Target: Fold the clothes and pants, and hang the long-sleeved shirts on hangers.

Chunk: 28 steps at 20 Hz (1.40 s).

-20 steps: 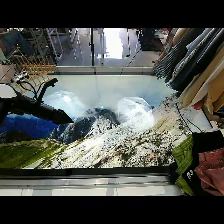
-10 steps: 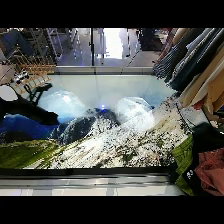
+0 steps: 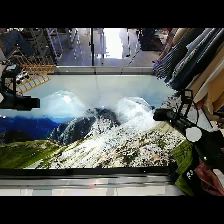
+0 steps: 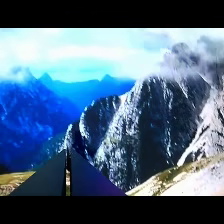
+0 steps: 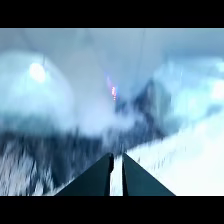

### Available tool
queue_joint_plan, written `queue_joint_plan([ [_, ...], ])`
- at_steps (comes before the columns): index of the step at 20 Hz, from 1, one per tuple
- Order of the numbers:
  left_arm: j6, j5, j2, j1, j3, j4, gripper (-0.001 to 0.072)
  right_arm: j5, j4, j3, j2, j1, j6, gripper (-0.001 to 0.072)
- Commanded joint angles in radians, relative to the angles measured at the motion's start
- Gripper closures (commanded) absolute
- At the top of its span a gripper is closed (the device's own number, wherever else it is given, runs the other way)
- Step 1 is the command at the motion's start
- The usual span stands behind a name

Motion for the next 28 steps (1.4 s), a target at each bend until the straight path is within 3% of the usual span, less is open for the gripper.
queue_joint_plan([
  [1, -0.019, 0.029, 0.006, 0.001, 0.001, 0.025, 0.0696, -0.33, -0.003, -0.008, -0.001, 0.045, 0.0, 0.061],
  [5, -0.019, 0.03, 0.005, 0.001, 0.001, 0.025, 0.0696, -0.451, -0.003, -0.008, -0.001, 0.045, 0.0, 0.061],
  [28, -0.019, 0.03, 0.005, 0.001, 0.001, 0.025, 0.0695, -0.454, -0.003, -0.008, -0.001, 0.045, 0.0, 0.061],
])
